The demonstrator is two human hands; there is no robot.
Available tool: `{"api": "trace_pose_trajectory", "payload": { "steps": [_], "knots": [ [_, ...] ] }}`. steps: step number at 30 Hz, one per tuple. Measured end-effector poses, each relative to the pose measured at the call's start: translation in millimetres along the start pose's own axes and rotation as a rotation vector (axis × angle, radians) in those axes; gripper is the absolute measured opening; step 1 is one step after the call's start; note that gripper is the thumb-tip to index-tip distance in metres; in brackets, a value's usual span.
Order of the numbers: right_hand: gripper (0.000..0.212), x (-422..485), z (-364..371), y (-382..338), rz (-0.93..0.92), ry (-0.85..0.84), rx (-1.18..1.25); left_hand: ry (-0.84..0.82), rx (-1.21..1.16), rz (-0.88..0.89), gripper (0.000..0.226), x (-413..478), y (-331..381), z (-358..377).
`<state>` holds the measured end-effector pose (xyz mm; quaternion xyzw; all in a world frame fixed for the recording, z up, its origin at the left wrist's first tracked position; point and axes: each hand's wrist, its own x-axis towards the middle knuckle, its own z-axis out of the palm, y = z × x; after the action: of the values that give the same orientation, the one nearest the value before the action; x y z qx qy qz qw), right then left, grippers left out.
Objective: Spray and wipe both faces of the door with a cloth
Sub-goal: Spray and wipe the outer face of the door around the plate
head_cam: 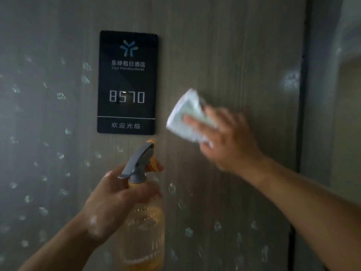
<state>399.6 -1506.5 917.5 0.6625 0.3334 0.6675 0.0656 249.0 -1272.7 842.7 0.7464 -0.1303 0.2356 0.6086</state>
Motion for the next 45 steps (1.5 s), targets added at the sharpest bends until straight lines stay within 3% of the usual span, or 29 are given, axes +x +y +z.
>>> {"api": "trace_pose_trajectory", "payload": {
  "steps": [3, 5, 8, 10, 13, 22, 33, 45],
  "knots": [
    [0.068, 55, -9, 46, 0.256, 0.020, -0.037, -0.043, -0.011, -0.013, 0.037, -2, -10, 11],
    [0.066, 61, -8, 45, 0.286, 0.045, -0.013, -0.055, -0.025, -0.033, 0.038, -1, -16, 17],
    [0.064, 3, 3, -1, 0.094, 0.066, 0.047, -0.043, -0.029, -0.057, 0.039, -1, -23, 26],
    [0.061, -61, 5, -30, -0.089, -0.026, 0.079, -0.044, -0.007, -0.061, 0.041, -2, -28, 34],
    [0.058, -107, -5, -21, -0.187, -0.094, 0.081, -0.081, 0.013, -0.071, 0.042, -10, -33, 48],
    [0.069, -51, -26, 106, 0.146, -0.008, -0.002, -0.226, 0.028, -0.075, 0.046, -24, -49, 112],
    [0.058, -148, -19, 65, 0.257, 0.053, -0.012, -0.285, 0.135, -0.138, 0.040, -51, -85, 197],
    [0.055, -149, -24, 60, 0.298, 0.071, 0.011, -0.189, 0.153, -0.169, 0.019, -78, -105, 218]
  ]
}}
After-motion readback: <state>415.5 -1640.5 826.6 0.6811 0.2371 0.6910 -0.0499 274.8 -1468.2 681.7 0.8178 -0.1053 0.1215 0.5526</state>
